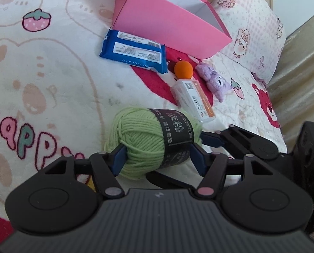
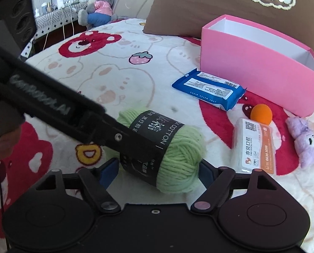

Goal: Organize objects
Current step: 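Lift the green yarn skein with the left tool and carry it into the pink box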

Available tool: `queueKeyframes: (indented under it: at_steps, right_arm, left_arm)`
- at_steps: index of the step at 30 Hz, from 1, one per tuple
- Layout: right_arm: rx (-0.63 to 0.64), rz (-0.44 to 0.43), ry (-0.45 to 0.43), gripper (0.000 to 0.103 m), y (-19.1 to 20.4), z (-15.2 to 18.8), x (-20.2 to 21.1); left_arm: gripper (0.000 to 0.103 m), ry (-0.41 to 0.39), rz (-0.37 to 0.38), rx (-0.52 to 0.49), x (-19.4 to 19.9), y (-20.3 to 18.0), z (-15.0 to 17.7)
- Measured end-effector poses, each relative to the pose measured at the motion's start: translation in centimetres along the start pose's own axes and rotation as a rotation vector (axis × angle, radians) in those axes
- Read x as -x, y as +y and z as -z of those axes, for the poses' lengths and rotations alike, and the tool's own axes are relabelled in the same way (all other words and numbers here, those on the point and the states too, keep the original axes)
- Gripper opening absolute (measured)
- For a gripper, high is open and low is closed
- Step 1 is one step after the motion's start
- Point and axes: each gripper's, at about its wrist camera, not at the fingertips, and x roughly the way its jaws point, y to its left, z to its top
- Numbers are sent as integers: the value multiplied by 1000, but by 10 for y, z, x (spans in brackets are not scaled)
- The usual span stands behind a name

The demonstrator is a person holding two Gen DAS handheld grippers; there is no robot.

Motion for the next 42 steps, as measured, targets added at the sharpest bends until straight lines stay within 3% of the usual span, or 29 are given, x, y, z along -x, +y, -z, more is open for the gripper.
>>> queueKeyframes:
  at_steps: [3,7,12,28,32,37,42]
  right_arm:
    - [-47,-5,1,89,-10,2,-9]
    - [-115,-10,2,91,-16,5,-10]
    - [-38,-6,-48,81,-8,3,2]
    - [96,-3,-104,83,-22,-17,43]
    - [108,1,-112,88,-33,-26,53]
    - [42,-10,-96,90,-60,-41,64]
    - [190,60,-159,90,-59,-58,88]
  left_arm:
    - [50,48,-106,-29,-8,-7,2]
    - [48,26,-124,-19,-6,-8,4]
    - [47,-9,-140,-81,0,-20,3]
    - [51,-70,-91,-82,22,-65,-16]
    - [55,-74,-43,58,26,-72,-33]
    - [55,-90,-29,48,23,-94,-49]
    - [54,-91,0,64,28,-106,-70]
